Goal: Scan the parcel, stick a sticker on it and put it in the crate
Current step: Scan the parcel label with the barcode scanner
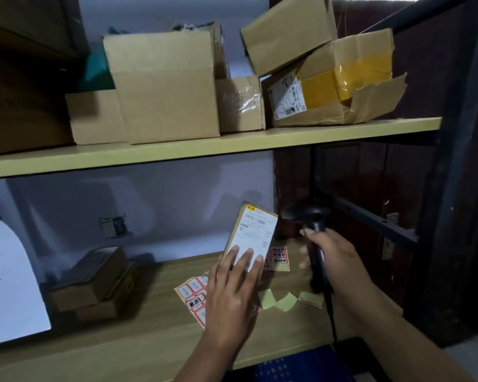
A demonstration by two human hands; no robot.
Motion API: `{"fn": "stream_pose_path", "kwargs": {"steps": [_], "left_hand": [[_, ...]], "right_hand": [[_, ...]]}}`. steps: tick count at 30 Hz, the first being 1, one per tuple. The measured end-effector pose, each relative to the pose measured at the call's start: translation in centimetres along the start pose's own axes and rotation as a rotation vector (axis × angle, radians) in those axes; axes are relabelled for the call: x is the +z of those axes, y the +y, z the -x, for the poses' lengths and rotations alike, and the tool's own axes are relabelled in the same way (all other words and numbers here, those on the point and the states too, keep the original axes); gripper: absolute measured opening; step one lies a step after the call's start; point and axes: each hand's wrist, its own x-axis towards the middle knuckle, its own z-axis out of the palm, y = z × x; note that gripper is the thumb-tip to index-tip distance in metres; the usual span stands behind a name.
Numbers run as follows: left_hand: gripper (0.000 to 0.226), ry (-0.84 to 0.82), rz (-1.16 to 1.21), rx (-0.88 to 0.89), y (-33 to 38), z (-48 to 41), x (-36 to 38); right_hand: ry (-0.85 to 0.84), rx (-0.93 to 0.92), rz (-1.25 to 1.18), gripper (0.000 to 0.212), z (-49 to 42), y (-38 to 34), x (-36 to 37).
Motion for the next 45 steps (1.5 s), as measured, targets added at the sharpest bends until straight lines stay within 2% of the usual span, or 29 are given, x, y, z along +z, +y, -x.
{"fn": "stream_pose_path", "kwargs": {"steps": [2,4,8,10,13,19,23,27,30,33,35,37,40,43,45], "left_hand": [[0.091,-0.021,0.013,-0.043,0.2,-0.1,-0.1],[0.092,-0.019,0.032,-0.073,0.2,-0.3,-0.3],[0.092,0.038,0.033,-0.080,-0.3,-0.3,-0.6],[0.093,0.059,0.028,-0.087,-0.6,-0.2,-0.7],[0.096,0.054,0.015,-0.091,-0.7,-0.2,-1.0],[0.102,0.036,-0.011,-0.083,-1.3,-0.4,-1.5],[0.111,0.006,-0.003,-0.088,-1.5,-0.2,-1.5],[0.107,0.022,0.005,-0.091,-1.8,0.3,-1.4],[0.095,0.089,-0.019,-0.077,-2.0,0.9,-1.7],[0.085,0.065,-0.041,-0.096,-2.3,1.6,-2.3],[0.081,-0.017,-0.056,-0.140,-2.3,2.1,-2.6],[0.071,-0.066,-0.049,-0.177,-2.3,2.6,-2.7],[0.065,-0.067,-0.030,-0.200,-2.4,3.5,-2.8],[0.066,-0.049,-0.051,-0.174,-2.7,4.4,-3.3],[0.058,-0.030,-0.082,-0.167,-2.9,4.9,-3.7]], "right_hand": [[-0.115,0.035,-0.148,0.033,1.9,-1.6,1.6],[-0.202,0.028,-0.196,0.046,3.4,-2.3,3.2],[-0.184,0.021,-0.220,0.058,4.0,-2.0,5.3],[-0.166,0.025,-0.213,0.055,3.9,-2.0,5.8],[-0.170,0.028,-0.230,0.040,4.0,-2.1,5.9],[-0.162,0.006,-0.227,0.051,3.7,-2.1,5.6],[-0.164,0.003,-0.215,0.047,3.5,-2.0,5.2],[-0.190,0.001,-0.184,0.036,2.9,-1.5,4.7],[-0.183,-0.080,0.025,0.033,1.7,-0.7,3.8],[-0.131,-0.244,0.501,0.021,-0.6,0.9,2.8],[-0.136,-0.291,0.828,0.031,-2.4,2.6,2.2],[-0.156,-0.311,1.042,0.042,-4.1,4.7,1.5],[-0.175,-0.319,1.260,0.058,-5.9,7.6,0.0],[-0.131,-0.288,1.408,0.061,-7.1,9.0,-1.7],[-0.119,-0.248,1.447,0.064,-7.8,9.7,-3.0]]}}
